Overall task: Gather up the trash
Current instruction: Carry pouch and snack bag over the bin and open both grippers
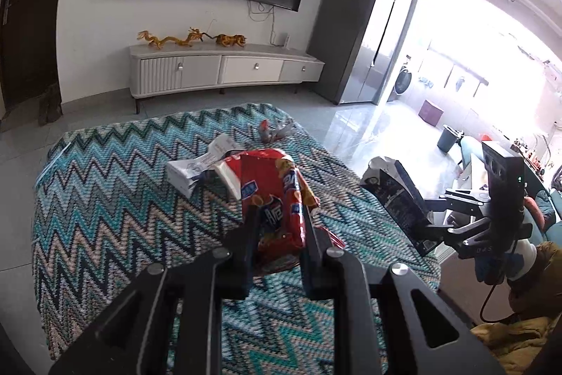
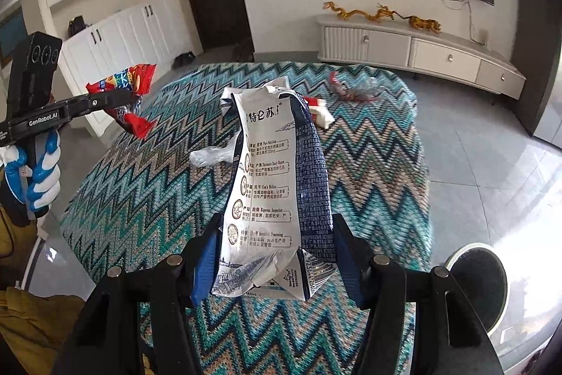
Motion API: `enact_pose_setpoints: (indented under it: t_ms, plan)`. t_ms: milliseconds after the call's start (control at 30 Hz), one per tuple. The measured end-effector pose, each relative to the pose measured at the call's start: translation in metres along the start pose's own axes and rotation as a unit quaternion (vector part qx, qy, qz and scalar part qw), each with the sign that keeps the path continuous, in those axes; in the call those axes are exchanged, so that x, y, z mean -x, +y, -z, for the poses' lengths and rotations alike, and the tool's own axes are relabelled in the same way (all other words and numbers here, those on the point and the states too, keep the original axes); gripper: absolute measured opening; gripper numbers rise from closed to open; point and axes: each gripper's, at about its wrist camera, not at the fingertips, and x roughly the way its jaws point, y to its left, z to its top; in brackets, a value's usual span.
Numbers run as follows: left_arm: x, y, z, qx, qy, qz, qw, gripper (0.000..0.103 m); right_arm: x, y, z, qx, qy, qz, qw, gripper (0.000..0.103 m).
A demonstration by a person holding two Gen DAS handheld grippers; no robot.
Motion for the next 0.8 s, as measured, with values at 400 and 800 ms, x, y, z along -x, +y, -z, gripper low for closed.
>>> enact_pose_setpoints:
  t_ms: [400, 800]
  plan:
    - [-0.073, -0.094, -0.035, -0.052, 0.051, 0.053, 0.9960, 0.019, 0.057, -0.097, 0.043, -0.103, -0.057, 0.044, 0.992, 0.057]
    - [-0.217, -0.240, -0.052, -0.119, 0.138, 0.101, 0.9779, 0.019, 0.090, -0.222, 0.120, -0.228, -0.078, 0.126, 0.962, 0.057]
